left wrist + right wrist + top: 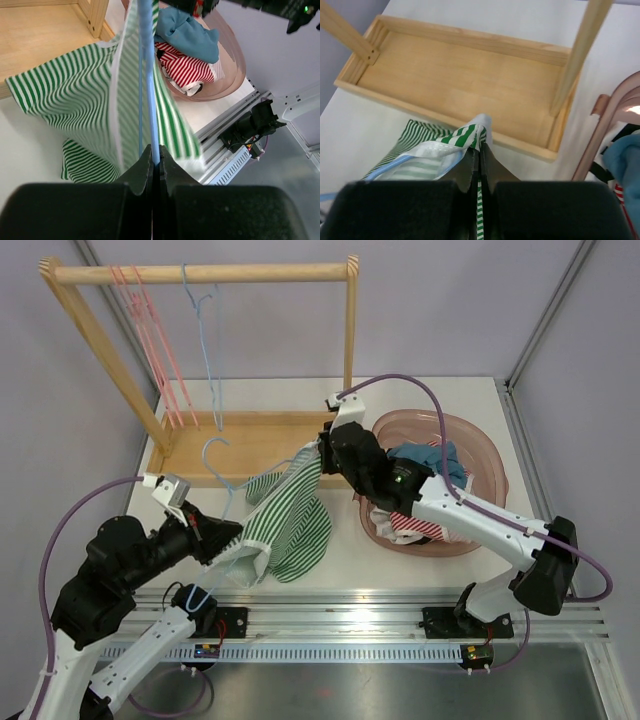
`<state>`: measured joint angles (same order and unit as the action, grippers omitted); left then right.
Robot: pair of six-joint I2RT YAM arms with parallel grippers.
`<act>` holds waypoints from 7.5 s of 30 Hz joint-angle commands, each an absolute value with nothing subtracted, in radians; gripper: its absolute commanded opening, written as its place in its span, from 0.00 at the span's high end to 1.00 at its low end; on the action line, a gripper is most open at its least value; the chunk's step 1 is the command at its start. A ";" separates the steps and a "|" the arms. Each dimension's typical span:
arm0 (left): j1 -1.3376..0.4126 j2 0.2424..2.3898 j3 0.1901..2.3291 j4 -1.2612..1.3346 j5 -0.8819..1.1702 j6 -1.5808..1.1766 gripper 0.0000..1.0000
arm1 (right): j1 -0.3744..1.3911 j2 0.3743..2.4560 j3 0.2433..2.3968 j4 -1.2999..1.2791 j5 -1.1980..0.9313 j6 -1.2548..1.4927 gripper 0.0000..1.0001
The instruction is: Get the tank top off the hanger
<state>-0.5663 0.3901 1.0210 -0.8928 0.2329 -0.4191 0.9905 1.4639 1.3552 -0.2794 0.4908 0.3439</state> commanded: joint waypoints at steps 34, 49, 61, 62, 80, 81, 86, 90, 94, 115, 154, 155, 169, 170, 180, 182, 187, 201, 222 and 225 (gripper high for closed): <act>-0.566 0.590 0.965 0.278 0.239 -0.394 1.00 | 0.864 1.216 1.436 -0.017 -0.638 0.601 1.00; -0.566 0.699 1.100 0.325 -0.081 -0.230 0.97 | 1.035 1.362 1.106 -0.287 -0.040 0.379 1.00; -0.566 0.756 1.221 0.071 -0.086 -0.271 1.00 | 1.037 1.301 1.127 -0.322 0.041 0.393 1.00; -0.566 0.749 1.232 0.033 -0.103 -0.276 1.00 | 1.037 1.277 1.141 -0.337 0.043 0.391 1.00; -0.566 0.885 1.472 -0.665 -0.210 -0.319 1.00 | 1.134 1.325 1.246 -0.399 0.135 0.393 0.00; -0.566 0.937 1.498 -0.684 -0.213 -0.311 1.00 | 1.135 1.316 1.244 -0.400 0.138 0.393 0.00; -0.566 1.080 1.669 -0.773 -0.264 -0.298 1.00 | 1.134 1.276 1.207 -0.394 0.155 0.408 0.00; -0.565 1.236 1.898 -0.831 -0.314 -0.273 1.00 | 1.134 1.244 1.172 -0.391 0.156 0.420 0.01; -0.546 1.385 2.092 -0.886 -0.318 -0.264 1.00 | 1.135 1.200 1.114 -0.376 0.170 0.436 0.01; -0.399 1.727 2.379 -0.977 -0.276 -0.248 0.89 | 1.138 1.201 1.005 -0.383 0.130 0.454 0.01; -0.399 0.286 1.019 -0.687 -0.242 -0.301 0.01 | 1.204 1.876 1.218 -0.390 0.205 0.393 0.86; -0.399 0.256 0.993 -0.678 -0.245 -0.295 0.01 | 1.206 1.865 1.221 -0.396 0.216 0.391 1.00; -0.373 0.155 0.795 -0.617 -0.284 -0.318 0.01 | 1.201 1.471 1.501 -0.707 0.561 0.292 1.00; -0.373 0.158 0.795 -0.620 -0.284 -0.318 0.01 | 1.201 1.459 1.532 -0.730 0.587 0.287 1.00; -0.362 0.163 0.796 -0.623 -0.298 -0.311 0.01 | 1.034 1.367 1.917 -0.951 0.841 0.189 1.00; -0.360 0.167 0.796 -0.624 -0.299 -0.310 0.01 | 0.968 1.350 1.968 -0.953 0.828 0.161 1.00; -0.354 0.178 0.796 -0.627 -0.299 -0.307 0.01 | 0.951 1.345 2.176 -0.956 0.897 0.080 1.00; -0.344 0.184 0.796 -0.629 -0.290 -0.310 0.01 | 0.925 1.238 2.033 -0.848 1.179 -0.066 1.00; -0.314 0.224 0.810 -0.661 -0.344 -0.336 0.01 | 0.207 1.431 0.987 -0.448 0.023 0.419 1.00; -0.313 0.242 0.824 -0.696 -0.409 -0.363 0.01 | 0.201 1.469 0.948 -0.425 0.005 0.431 0.99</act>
<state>-0.3187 0.2089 0.7853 -0.6933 -0.3237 -0.3267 0.2050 1.4364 0.9821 -0.4816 0.1184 0.3767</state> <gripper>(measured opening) 0.987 0.015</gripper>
